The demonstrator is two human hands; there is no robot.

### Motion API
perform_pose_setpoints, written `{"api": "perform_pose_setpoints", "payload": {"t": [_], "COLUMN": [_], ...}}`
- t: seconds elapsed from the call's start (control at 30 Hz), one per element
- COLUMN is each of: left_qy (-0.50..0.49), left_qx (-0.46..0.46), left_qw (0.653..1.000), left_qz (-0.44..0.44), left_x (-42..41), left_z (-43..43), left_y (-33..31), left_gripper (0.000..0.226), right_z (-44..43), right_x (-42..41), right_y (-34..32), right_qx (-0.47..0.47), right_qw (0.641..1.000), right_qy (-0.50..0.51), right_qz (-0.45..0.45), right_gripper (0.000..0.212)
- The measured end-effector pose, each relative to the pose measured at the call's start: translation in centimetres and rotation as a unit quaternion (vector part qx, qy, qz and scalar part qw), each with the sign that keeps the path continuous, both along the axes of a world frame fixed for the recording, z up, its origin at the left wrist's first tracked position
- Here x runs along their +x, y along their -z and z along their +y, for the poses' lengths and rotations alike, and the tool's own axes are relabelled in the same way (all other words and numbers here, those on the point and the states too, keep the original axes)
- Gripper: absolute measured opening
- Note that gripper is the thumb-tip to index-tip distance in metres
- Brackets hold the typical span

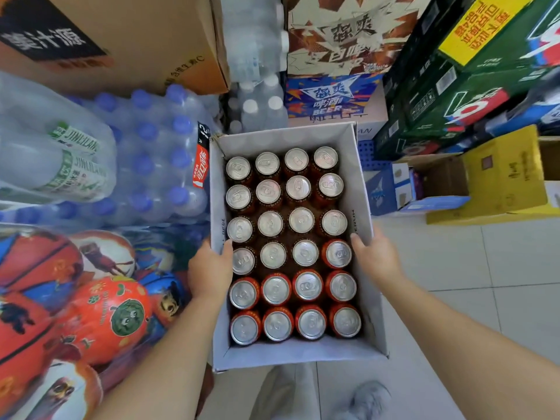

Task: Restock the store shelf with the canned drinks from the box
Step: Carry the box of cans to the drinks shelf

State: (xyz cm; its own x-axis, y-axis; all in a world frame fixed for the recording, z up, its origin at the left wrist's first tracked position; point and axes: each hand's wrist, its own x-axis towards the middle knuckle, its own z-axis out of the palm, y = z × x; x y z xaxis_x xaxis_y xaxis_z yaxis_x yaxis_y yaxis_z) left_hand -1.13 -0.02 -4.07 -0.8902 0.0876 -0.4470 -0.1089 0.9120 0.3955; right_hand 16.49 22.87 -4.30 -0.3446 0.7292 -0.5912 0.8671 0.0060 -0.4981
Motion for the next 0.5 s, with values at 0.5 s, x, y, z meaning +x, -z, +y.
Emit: {"api": "perform_pose_setpoints", "payload": {"t": [0.5], "left_qy": [0.045], "left_qx": [0.007], "left_qw": [0.999], "left_qz": [0.018], "left_x": [1.5], "left_z": [-1.7], "left_y": [-2.6], "left_gripper": [0.030], "right_z": [-0.4], "right_x": [2.9], "right_y": [-1.5], "right_qx": [0.067], "right_qw": [0.996], "right_qy": [-0.044], "right_qz": [-0.028], "right_gripper": [0.030]}}
